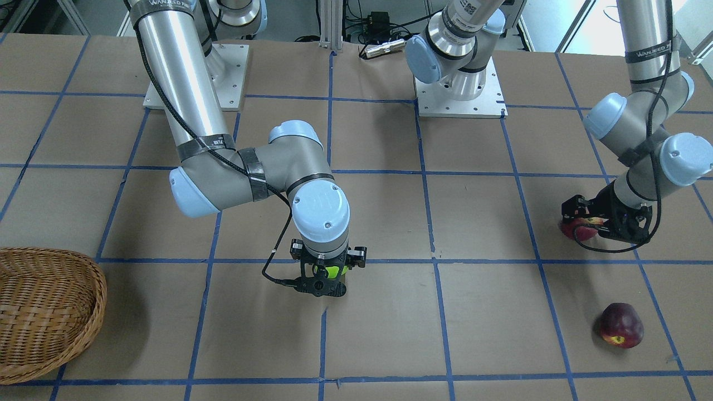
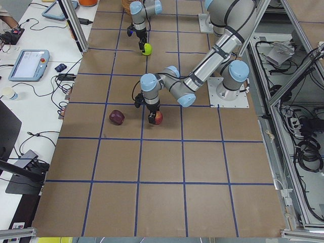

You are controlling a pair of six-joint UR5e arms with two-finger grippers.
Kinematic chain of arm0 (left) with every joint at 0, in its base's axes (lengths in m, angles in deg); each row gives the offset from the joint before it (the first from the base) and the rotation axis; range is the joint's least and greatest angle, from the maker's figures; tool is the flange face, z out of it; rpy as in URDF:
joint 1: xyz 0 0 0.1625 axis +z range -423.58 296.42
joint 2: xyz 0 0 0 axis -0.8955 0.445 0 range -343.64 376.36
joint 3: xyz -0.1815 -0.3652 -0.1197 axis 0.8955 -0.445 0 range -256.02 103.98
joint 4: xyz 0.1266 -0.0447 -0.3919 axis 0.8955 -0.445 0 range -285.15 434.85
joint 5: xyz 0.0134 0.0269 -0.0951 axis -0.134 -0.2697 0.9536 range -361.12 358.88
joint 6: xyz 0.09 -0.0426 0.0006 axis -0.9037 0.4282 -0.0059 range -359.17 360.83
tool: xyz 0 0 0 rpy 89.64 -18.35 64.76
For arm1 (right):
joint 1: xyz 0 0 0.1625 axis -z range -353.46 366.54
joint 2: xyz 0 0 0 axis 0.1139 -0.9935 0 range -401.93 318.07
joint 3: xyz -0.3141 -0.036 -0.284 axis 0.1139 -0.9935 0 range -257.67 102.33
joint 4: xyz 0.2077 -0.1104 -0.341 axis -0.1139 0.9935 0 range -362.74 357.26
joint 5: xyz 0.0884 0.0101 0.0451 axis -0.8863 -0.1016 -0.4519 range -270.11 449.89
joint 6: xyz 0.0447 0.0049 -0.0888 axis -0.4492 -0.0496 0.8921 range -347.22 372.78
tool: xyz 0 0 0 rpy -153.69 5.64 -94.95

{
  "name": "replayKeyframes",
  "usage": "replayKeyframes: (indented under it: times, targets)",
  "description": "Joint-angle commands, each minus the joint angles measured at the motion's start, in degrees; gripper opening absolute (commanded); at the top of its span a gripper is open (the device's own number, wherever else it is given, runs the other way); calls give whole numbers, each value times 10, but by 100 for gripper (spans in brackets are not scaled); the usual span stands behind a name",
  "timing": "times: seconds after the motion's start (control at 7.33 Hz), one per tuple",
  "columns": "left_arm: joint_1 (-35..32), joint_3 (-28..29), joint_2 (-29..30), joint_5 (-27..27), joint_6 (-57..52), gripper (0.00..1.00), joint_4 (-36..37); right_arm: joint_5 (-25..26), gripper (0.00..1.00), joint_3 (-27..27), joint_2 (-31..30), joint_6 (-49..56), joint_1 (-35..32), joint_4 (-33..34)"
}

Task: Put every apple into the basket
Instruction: 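Grasp red-yellow apple with left gripper while right gripper lifts green apple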

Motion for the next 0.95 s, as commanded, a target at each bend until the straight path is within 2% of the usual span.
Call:
replayKeyframes:
  times: [0.0,0.14,0.27,0.41,0.68,0.82]
  targets:
    - [1,-5,9,0,4,99,8,0,0,-13,-3,1,2,-7]
    - [1,-9,10,1,4,83,18,1,0,-22,-16,0,8,-23]
    - [0,-8,9,-1,8,44,16,1,0,-35,-46,4,18,-71]
    - [-2,-3,1,-2,24,30,9,5,0,-52,-70,10,47,-131]
    - [-57,0,-28,4,169,29,-38,11,0,-79,-84,66,148,-165]
    - [-123,2,-44,3,251,29,-62,46,0,-98,-89,138,212,-194]
